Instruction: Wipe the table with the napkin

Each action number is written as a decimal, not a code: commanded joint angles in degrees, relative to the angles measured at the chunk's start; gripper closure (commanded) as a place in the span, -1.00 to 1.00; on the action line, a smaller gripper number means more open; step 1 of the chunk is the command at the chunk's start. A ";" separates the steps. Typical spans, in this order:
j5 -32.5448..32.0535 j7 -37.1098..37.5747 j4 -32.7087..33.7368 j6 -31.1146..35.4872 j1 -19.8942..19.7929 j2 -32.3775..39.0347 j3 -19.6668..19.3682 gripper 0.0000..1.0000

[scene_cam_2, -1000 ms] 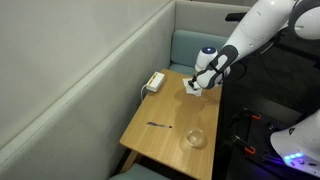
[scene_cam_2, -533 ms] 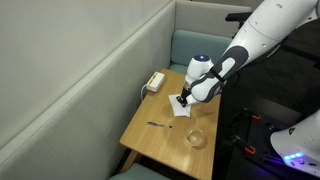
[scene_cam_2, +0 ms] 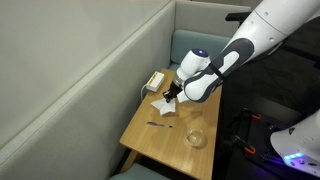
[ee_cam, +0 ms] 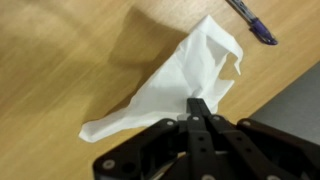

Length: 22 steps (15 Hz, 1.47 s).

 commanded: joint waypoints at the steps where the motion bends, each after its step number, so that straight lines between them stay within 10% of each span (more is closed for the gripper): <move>1: 0.38 -4.30 6.16 2.66 -2.44 5.02 2.82 1.00; 8: -0.33 -2.61 13.99 -5.09 0.77 12.30 -1.06 1.00; 9: -0.55 -2.41 14.32 -5.41 1.50 12.67 -1.84 0.48; 19: -1.60 -0.10 4.41 -5.93 9.50 -2.31 -8.24 -0.87; 22: -3.02 1.92 -0.36 -7.61 11.79 -9.93 -11.02 -1.00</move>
